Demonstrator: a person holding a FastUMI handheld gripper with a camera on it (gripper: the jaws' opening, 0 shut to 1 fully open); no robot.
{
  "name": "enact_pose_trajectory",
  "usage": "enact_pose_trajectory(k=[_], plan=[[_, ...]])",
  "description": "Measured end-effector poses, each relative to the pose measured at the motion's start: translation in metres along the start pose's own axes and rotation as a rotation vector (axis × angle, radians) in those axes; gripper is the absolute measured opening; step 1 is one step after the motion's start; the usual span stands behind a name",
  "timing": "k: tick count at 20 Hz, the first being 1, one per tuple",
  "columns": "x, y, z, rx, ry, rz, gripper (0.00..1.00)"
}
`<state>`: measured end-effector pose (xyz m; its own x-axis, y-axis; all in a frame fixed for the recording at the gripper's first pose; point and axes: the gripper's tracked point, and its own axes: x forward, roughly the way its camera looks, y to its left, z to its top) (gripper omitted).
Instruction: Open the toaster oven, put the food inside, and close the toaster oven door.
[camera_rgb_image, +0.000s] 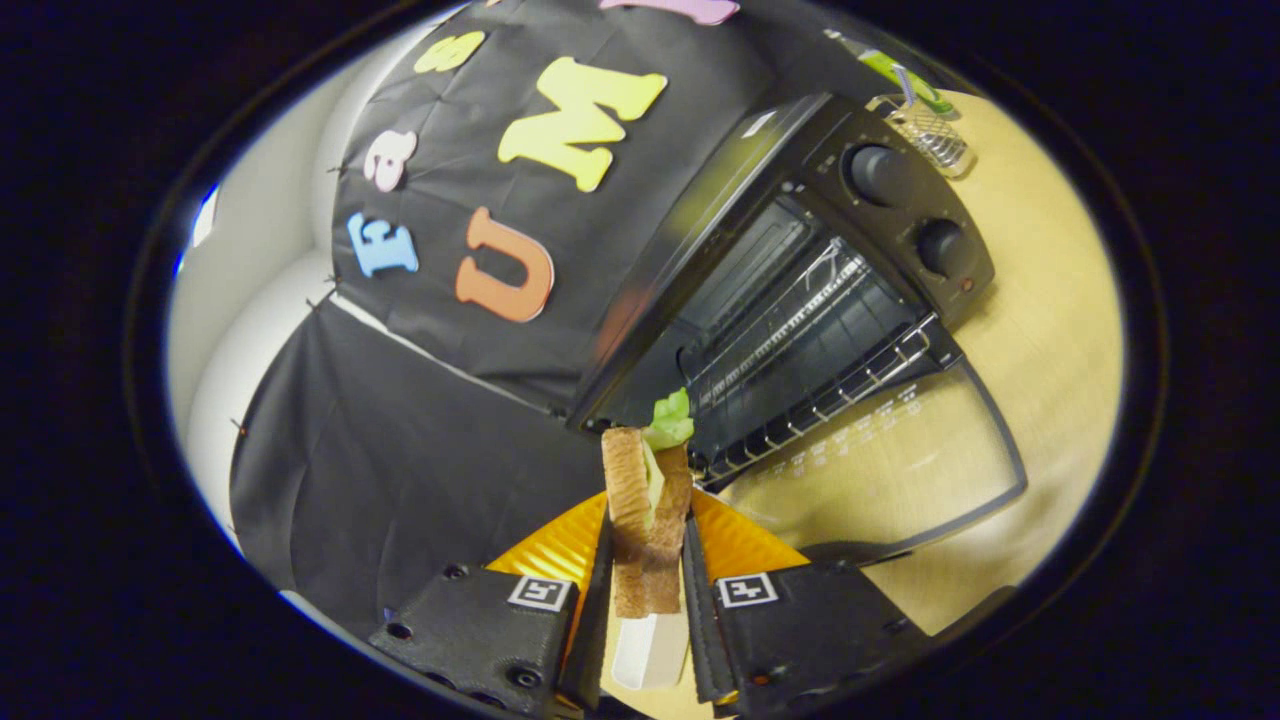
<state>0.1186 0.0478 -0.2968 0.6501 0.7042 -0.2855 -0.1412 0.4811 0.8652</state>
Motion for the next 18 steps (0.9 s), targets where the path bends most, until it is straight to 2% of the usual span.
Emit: enact_pose_trajectory(k=[4, 7, 10, 13, 18], plan=[[0.022, -0.026, 0.034, 0.119, -0.136, 0.02, 0.4], [0.033, -0.049, 0.075, 0.185, -0.286, 0.036, 0.4], [0.05, -0.065, 0.108, 0.201, -0.411, 0.004, 0.4], [0.062, -0.073, 0.118, 0.214, -0.441, -0.013, 0.4], [0.085, -0.073, 0.108, 0.132, -0.451, -0.058, 0.4]])
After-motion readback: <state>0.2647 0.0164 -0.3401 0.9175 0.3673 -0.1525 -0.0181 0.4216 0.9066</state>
